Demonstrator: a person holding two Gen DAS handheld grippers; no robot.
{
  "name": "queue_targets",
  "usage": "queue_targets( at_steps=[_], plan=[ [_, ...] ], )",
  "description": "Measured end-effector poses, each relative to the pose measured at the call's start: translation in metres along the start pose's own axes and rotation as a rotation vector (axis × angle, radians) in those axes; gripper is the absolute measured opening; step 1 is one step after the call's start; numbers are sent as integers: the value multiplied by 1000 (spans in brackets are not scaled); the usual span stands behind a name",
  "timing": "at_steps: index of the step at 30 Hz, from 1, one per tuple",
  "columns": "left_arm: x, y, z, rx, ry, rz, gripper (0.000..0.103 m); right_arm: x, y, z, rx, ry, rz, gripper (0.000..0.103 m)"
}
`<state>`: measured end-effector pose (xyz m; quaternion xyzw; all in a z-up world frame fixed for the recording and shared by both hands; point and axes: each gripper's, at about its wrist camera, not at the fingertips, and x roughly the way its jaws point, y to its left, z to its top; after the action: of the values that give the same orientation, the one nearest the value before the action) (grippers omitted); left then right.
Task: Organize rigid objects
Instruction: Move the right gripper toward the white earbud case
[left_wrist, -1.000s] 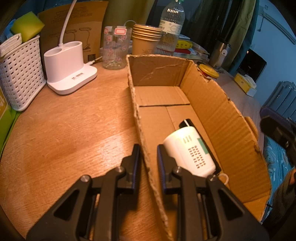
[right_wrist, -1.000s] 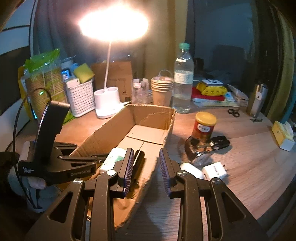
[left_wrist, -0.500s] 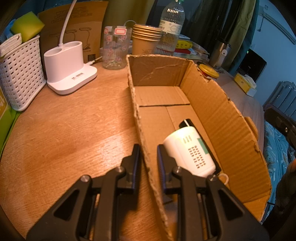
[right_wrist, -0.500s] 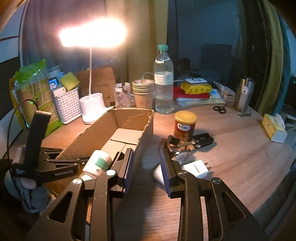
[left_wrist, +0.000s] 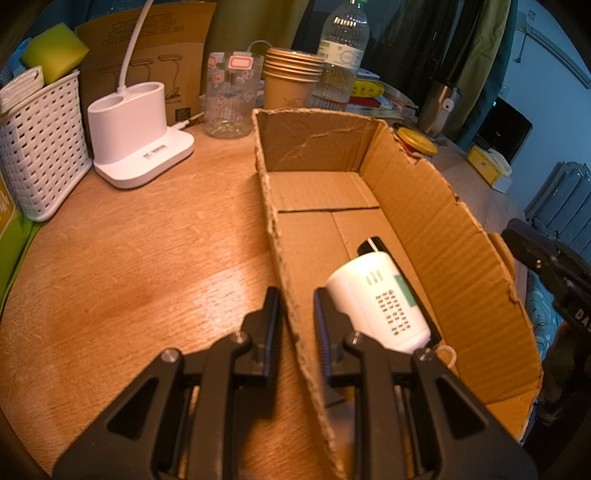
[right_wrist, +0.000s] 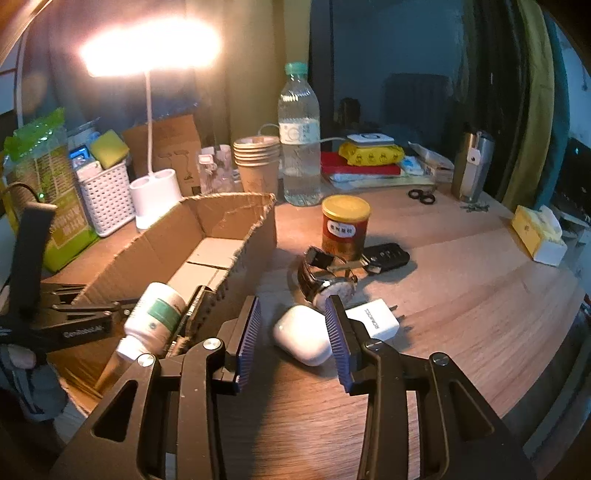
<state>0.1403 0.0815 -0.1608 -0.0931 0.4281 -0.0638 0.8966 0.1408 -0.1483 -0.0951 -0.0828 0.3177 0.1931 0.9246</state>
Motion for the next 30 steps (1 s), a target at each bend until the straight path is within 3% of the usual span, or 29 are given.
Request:
queue_targets(
  at_steps=[6,9,23,27,30],
  plan=[
    [0,0,0,0,0,0,20,10,-8,-7,15,32,-6,41],
    [0,0,0,0,0,0,20,14,-10,-9,19,44,-5,48],
    [0,0,0,0,0,0,20,28,-11,-16,28,87,-3,50],
    [0,0,0,0,0,0,20,34,-10,-17,21,99,5,61],
    [0,0,0,-1,0,0,20,40,-10,-19,15,115,12,63]
  ],
)
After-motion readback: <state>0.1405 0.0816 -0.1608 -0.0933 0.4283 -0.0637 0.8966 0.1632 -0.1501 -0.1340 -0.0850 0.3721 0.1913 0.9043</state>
